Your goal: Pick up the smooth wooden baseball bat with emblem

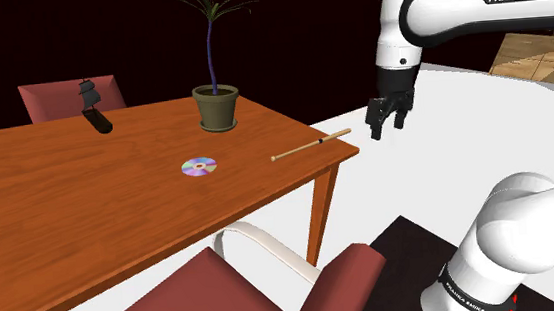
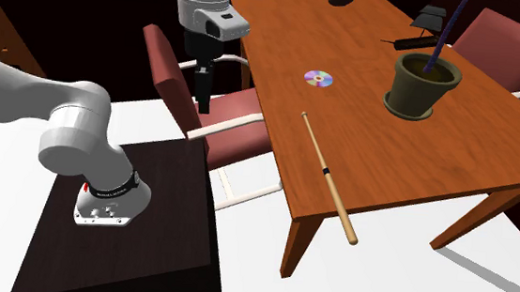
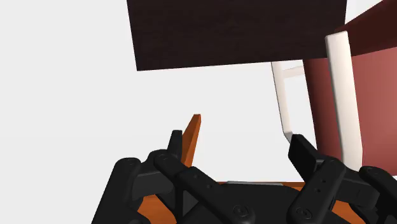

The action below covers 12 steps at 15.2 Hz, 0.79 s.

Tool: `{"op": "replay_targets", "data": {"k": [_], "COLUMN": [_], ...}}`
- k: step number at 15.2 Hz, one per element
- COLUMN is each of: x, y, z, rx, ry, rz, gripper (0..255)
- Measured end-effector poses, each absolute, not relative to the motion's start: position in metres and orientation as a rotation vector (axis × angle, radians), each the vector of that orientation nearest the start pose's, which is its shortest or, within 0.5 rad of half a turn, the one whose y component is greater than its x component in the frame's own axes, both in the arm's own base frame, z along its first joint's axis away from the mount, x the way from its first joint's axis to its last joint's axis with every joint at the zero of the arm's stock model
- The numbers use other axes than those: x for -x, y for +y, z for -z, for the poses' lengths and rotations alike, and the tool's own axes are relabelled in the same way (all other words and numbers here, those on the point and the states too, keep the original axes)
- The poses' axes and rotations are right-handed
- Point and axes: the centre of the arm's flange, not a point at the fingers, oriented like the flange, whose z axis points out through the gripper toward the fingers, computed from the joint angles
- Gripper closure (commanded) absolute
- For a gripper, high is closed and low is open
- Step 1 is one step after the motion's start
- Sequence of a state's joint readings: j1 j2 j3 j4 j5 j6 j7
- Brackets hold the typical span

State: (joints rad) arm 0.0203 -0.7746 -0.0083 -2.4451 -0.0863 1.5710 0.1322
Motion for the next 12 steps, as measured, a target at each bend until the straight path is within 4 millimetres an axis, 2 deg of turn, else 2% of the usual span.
{"op": "replay_targets", "data": {"k": [1, 3, 8, 12], "x": [-0.305, -0.318, -0.369, -0.416], "y": [-0.006, -0.003, 0.003, -0.001], "z": [-0.546, -0.538, -0.512, -0.491], "rx": [3.22, 3.21, 3.134, 3.031], "ry": [0.182, 0.282, 0.68, 1.006], "rz": [-0.151, -0.141, -0.1, -0.064], "gripper": [0, 0, 0, 0]}}
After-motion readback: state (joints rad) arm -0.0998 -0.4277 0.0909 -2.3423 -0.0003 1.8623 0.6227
